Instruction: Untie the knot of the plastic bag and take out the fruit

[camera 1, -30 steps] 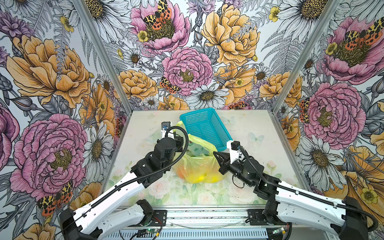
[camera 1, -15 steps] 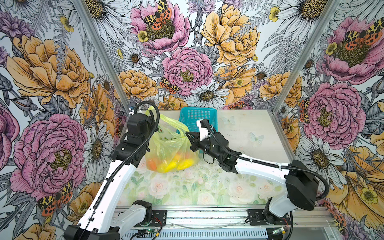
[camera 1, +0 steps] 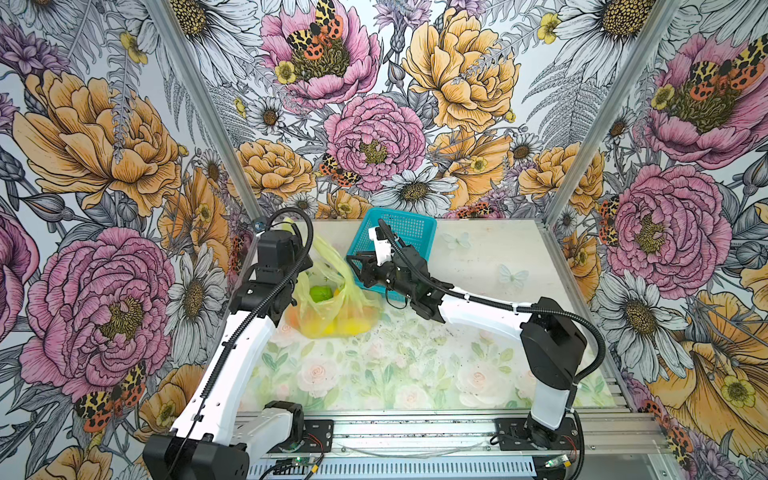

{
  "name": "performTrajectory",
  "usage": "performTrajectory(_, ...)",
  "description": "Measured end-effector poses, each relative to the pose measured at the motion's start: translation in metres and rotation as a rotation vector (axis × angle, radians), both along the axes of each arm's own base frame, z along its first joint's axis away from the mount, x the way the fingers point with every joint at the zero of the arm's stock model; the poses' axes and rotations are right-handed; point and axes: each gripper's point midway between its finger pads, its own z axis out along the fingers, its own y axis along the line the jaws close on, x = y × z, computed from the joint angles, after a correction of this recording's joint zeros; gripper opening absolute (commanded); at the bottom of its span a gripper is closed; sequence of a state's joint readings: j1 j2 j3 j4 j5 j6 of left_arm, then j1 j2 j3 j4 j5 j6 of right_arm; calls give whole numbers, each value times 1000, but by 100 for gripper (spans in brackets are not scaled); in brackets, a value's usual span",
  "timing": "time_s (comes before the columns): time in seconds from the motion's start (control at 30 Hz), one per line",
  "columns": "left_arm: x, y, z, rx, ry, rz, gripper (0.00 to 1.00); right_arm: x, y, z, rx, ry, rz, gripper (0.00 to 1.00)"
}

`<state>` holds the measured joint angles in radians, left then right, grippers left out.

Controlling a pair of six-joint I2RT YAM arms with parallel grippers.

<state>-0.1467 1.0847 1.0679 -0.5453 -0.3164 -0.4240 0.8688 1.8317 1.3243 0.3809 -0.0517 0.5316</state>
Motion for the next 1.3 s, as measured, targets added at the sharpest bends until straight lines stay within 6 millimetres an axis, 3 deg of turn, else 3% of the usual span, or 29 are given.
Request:
performTrajectory(0.13,-14,2,-36,-12,66,13,0,-10,-29,-11,-69,25,-47,73)
performTrajectory(0.33,-28,3,-9,-41,-38,16,0,-15,-99,-2,-121,31,-226,82)
performTrajectory(0.43,-29,2,-5,-49,-54,6,0,8,-147,-9,-147,62,-374,84)
performTrajectory(0.5,-28,0,-5,-53,-51,-1,0,28,-175,-24,-183,103,-464,83)
performTrajectory(0.67,-28,-4,-6,-62,-49,-21,0,76,-211,-94,-309,265,-578,95)
performTrajectory(0.77,-28,-4,-6,-63,-49,-27,0,93,-217,-138,-374,359,-590,88)
performTrajectory(0.9,-26,-5,-8,-62,-42,-29,0,106,-212,-174,-405,441,-569,64)
performTrajectory(1.0,-26,-6,-9,-65,-39,-34,0,110,-212,-177,-393,460,-566,48)
performTrajectory(1.1,-26,-6,-9,-64,-39,-34,0,114,-223,-176,-388,464,-594,40)
performTrajectory(1.3,-24,-9,-13,-69,-24,-46,0,100,-276,-177,-410,481,-705,18)
